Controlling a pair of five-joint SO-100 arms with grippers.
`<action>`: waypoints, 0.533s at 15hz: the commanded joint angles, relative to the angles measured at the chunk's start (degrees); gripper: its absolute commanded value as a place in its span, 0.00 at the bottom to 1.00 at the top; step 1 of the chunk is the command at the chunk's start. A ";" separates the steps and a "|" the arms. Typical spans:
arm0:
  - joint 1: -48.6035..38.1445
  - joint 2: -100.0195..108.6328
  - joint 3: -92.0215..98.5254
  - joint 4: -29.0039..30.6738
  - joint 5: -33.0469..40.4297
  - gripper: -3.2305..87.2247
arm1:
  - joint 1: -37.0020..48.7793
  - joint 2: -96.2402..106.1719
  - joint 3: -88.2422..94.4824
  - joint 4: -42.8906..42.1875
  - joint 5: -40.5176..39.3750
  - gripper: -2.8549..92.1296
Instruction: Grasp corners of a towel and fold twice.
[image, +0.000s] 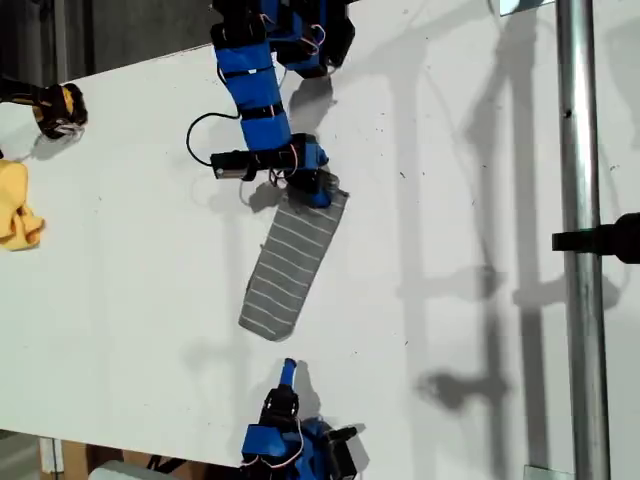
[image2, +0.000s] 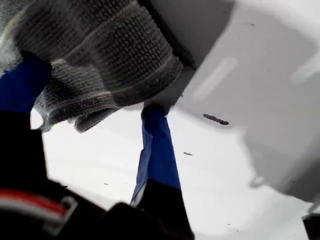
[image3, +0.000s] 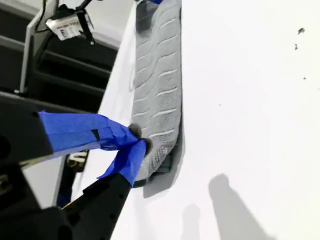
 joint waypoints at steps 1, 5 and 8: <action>0.53 0.44 -0.79 0.18 -0.53 0.02 | 3.69 -1.14 -3.69 0.97 -3.52 0.43; 1.14 0.44 -1.14 0.26 -0.62 0.02 | 7.65 -0.88 -3.78 -0.79 -8.61 0.16; 1.49 0.44 -1.32 0.44 -0.79 0.02 | 8.35 -0.70 -3.96 -1.14 -9.05 0.03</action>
